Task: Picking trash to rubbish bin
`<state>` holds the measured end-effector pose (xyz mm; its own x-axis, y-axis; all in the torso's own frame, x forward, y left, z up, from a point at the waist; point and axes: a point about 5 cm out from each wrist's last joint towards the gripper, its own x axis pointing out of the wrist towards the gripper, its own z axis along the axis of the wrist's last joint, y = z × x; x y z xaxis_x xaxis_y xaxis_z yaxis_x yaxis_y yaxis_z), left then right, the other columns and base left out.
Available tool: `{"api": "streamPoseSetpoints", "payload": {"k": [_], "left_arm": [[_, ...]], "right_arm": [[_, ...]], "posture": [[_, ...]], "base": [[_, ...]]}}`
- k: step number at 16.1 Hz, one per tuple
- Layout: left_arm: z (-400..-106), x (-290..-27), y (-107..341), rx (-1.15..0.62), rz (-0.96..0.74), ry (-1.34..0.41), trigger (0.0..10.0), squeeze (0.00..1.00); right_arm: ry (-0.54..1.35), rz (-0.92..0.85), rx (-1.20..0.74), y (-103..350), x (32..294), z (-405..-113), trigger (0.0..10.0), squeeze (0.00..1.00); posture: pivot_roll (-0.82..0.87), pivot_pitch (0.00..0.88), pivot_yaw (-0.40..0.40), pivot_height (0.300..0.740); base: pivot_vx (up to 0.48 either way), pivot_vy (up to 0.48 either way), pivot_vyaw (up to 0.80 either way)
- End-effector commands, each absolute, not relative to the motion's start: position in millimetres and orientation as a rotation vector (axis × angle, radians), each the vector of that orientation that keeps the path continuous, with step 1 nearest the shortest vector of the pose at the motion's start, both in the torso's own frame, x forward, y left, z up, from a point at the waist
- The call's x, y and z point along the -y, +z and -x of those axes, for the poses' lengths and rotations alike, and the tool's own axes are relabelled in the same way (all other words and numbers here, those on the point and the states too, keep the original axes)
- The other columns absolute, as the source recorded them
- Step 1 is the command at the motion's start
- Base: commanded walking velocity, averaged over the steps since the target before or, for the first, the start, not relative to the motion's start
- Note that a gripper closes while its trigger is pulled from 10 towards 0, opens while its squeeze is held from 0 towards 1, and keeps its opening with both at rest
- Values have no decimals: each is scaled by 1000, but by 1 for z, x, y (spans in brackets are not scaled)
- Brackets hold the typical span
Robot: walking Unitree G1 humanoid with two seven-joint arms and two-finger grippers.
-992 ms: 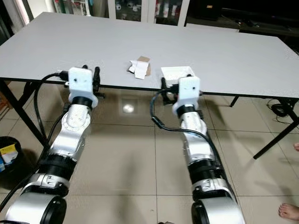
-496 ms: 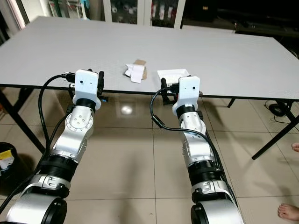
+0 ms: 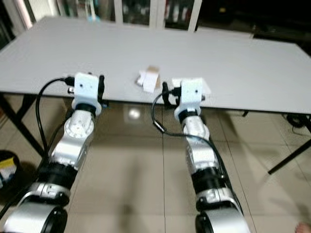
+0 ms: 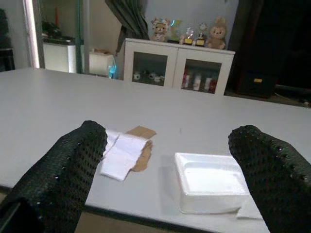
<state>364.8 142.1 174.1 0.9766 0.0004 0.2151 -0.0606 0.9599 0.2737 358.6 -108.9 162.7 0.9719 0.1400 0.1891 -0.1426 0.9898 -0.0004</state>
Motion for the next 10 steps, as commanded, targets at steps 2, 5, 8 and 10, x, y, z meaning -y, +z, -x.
{"api": "streamPoseSetpoints", "payload": {"k": [2,5,8,10], "left_arm": [[-364,-136,175,217,-286,2,10000,1000],[-364,-136,175,211,-288,2,10000,1000],[-364,-135,174,204,-289,-1,10000,1000],[-364,-134,175,203,-289,-8,10000,1000]], "right_arm": [[132,-23,211,171,113,-360,10000,0],[143,-17,205,170,111,-360,10000,0],[135,-24,204,171,113,-360,10000,0],[132,-34,200,171,113,-360,10000,0]], "posture": [[13,0,-81,740],[11,0,-80,740],[10,8,-81,740],[9,13,-80,740]], "base": [[480,0,0],[480,0,0],[480,0,0],[480,0,0]]}}
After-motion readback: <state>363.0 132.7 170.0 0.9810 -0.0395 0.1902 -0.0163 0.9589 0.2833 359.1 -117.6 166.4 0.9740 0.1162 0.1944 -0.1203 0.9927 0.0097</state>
